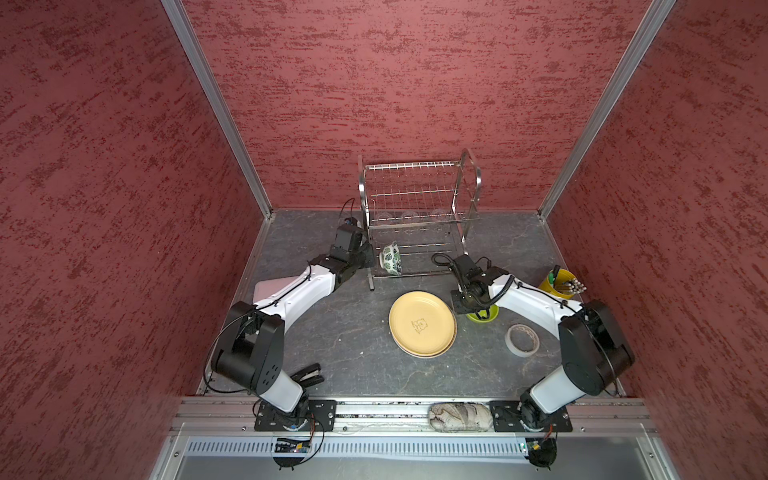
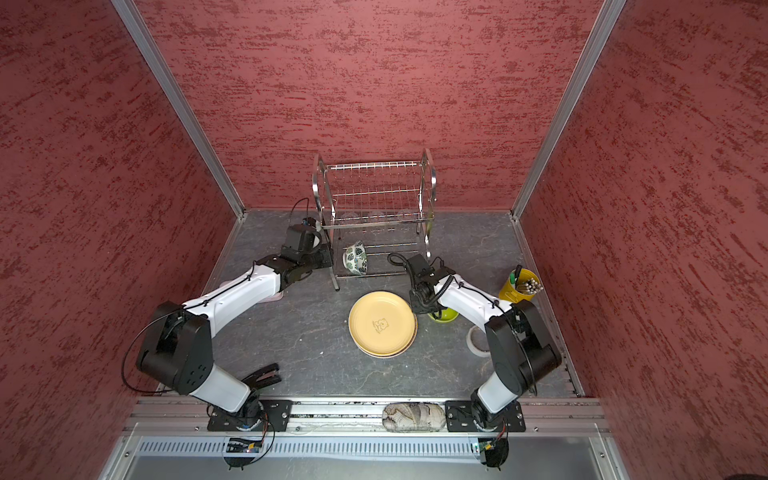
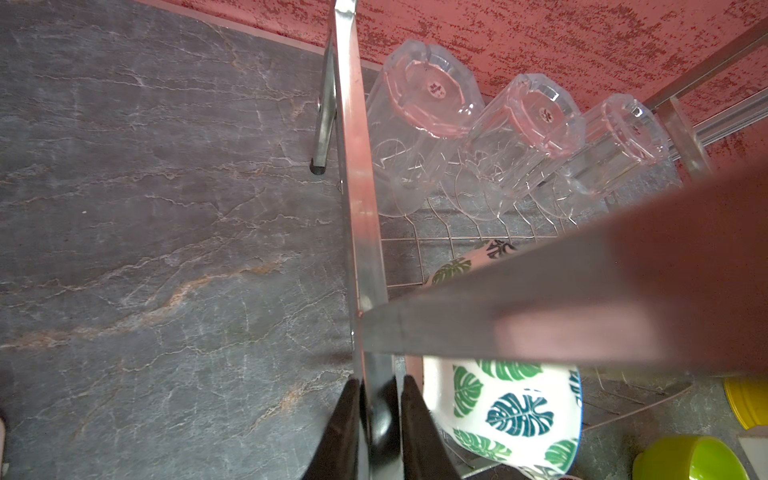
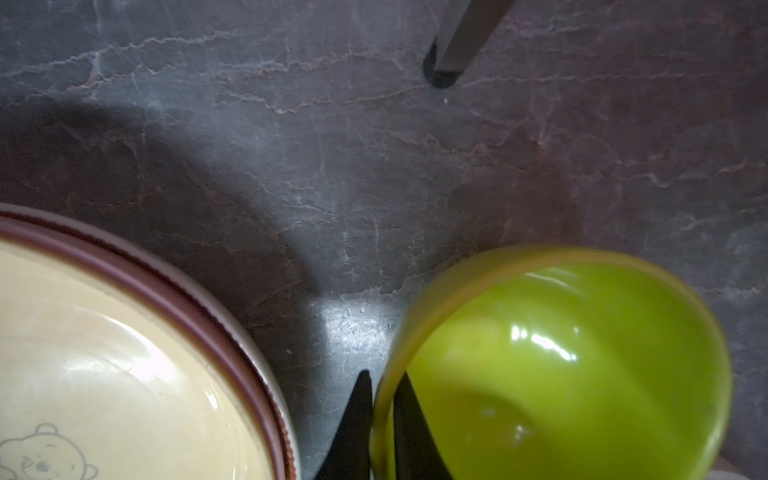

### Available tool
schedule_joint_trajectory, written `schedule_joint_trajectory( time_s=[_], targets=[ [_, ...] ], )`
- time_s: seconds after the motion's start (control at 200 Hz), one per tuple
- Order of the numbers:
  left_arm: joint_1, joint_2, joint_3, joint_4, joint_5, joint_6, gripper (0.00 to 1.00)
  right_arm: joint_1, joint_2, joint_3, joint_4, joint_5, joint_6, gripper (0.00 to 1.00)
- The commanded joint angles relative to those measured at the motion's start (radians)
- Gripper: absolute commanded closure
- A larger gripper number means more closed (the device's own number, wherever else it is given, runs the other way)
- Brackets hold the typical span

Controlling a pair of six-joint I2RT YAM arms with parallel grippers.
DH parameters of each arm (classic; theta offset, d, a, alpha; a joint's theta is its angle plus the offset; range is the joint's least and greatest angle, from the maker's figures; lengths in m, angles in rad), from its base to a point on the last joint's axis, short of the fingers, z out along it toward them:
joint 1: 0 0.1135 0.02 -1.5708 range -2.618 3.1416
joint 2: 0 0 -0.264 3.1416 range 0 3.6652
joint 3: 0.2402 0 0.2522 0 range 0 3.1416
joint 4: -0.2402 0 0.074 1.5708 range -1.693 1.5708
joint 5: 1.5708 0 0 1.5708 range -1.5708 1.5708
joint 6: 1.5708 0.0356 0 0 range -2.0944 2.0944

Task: Unload the mixed dishes from the dish rack
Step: 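Lower the lime-green bowl onto the table beside the plate stack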

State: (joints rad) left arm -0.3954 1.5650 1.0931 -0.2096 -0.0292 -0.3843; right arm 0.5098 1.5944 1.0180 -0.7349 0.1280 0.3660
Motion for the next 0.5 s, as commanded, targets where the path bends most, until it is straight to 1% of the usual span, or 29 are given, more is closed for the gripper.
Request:
schedule_joint_trajectory(
  time_s=[0.0, 0.105, 0.21, 0.371, 0.491],
  targets=[
    [-0.001, -0.037, -0.008, 0.021, 0.018, 0.004, 0.8, 0.004, 0.003, -0.013, 0.018, 0.007, 0.005, 0.83],
    [0.0, -0.04, -0.01, 0.018, 0.016, 0.003, 0.8, 0.004, -0.001, -0.017, 0.017, 0.007, 0.006, 0.8],
    [-0.002, -0.046, -0.012, 0.016, 0.015, 0.001, 0.8, 0.004, -0.011, -0.019, 0.018, 0.003, 0.005, 0.79],
    [-0.002, -0.052, -0.016, 0.016, 0.011, 0.001, 0.8, 0.004, -0.045, -0.014, 0.01, -0.018, 0.011, 0.68],
    [-0.002, -0.056, -0.016, 0.016, 0.008, 0.001, 0.8, 0.004, -0.08, -0.008, 0.005, -0.03, 0.021, 0.66]
  ],
)
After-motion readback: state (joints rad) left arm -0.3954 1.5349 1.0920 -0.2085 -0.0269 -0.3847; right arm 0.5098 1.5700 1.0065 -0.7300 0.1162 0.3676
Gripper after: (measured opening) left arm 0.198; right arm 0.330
